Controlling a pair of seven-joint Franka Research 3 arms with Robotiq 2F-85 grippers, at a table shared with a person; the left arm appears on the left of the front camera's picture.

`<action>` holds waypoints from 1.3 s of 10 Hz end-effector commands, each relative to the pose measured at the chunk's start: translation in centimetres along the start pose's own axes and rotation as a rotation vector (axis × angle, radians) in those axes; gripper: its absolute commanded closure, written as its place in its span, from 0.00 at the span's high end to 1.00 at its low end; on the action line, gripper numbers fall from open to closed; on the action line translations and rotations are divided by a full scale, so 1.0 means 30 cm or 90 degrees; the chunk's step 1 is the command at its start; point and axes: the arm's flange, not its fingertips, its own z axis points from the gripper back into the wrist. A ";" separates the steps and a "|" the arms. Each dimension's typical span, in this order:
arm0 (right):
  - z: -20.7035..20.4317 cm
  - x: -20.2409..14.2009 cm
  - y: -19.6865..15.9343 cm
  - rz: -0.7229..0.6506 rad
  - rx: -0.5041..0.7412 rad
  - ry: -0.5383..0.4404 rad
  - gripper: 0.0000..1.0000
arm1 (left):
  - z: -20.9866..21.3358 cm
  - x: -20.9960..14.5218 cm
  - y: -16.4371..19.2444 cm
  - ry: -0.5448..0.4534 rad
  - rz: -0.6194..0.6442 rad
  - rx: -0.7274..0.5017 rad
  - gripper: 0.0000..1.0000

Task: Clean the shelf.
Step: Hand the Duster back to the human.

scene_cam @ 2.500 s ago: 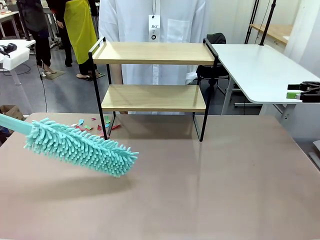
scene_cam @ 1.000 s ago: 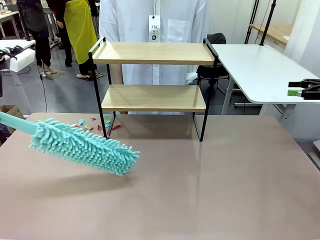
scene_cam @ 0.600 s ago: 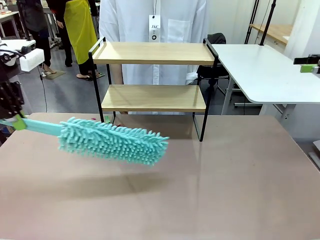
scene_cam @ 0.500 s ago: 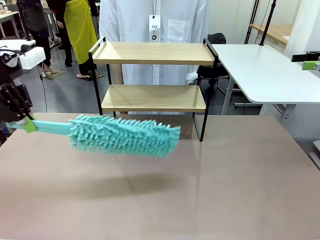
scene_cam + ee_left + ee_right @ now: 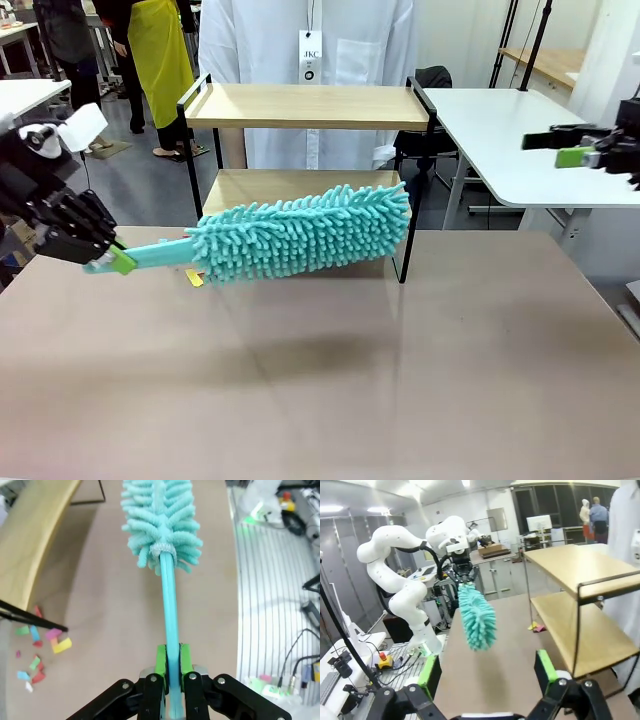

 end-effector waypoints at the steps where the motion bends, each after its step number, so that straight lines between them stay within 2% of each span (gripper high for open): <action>1: -0.068 -0.015 -0.016 0.010 -0.002 0.002 1.00 | -0.082 0.009 0.006 -0.031 -0.032 0.004 0.13; 2: -0.085 -0.019 -0.046 -0.001 -0.005 -0.010 1.00 | -0.103 0.014 0.009 -0.032 -0.046 -0.002 0.13; 3: -0.047 -0.011 -0.002 -0.003 0.012 0.005 1.00 | -0.109 0.024 0.018 -0.041 -0.022 0.005 0.13; 4: -0.047 -0.011 -0.002 -0.003 0.012 0.005 1.00 | -0.073 0.010 0.001 -0.012 -0.017 -0.003 0.13; 8: -0.055 -0.021 -0.014 -0.007 0.006 0.003 1.00 | -0.073 0.010 0.001 -0.012 -0.017 -0.003 0.13; 13: -0.258 -0.156 -0.077 0.070 -0.005 0.043 1.00 | -0.073 0.010 0.001 -0.012 -0.017 -0.003 0.13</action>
